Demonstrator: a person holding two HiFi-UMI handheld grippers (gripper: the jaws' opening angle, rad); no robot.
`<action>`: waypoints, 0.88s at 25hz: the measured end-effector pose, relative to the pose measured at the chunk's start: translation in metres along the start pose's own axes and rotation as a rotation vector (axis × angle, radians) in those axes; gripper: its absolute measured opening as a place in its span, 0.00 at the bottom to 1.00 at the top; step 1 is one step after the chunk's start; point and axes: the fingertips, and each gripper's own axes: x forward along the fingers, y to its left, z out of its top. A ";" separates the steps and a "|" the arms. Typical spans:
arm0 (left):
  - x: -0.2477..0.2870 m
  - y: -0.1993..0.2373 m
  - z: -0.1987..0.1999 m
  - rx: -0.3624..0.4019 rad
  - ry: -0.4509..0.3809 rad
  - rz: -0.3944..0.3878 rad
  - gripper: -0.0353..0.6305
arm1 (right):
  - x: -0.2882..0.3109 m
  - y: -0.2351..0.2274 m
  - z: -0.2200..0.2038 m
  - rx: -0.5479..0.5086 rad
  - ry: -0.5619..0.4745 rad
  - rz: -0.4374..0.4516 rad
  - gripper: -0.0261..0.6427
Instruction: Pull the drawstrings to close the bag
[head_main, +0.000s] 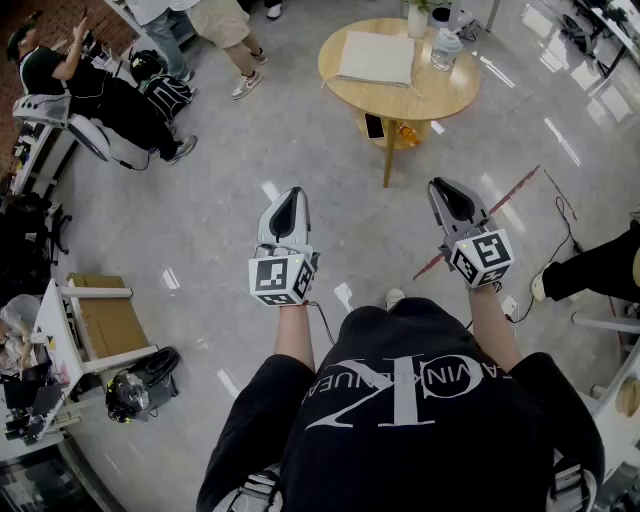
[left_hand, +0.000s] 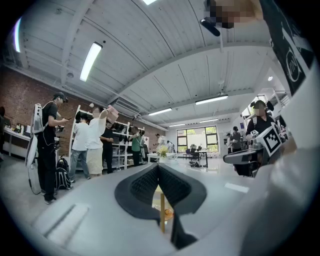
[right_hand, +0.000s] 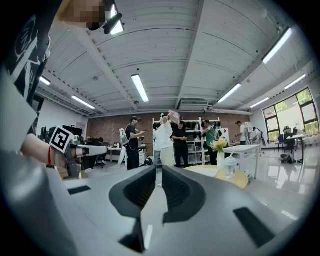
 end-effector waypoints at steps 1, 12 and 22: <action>-0.002 0.002 0.000 0.000 -0.001 0.003 0.07 | 0.001 0.000 0.000 -0.002 0.000 -0.004 0.11; -0.021 0.021 -0.007 -0.029 0.000 0.039 0.07 | 0.009 0.010 -0.003 -0.008 0.006 0.002 0.10; -0.051 0.034 -0.029 -0.085 0.016 0.057 0.07 | -0.001 0.029 -0.014 -0.021 0.027 0.011 0.10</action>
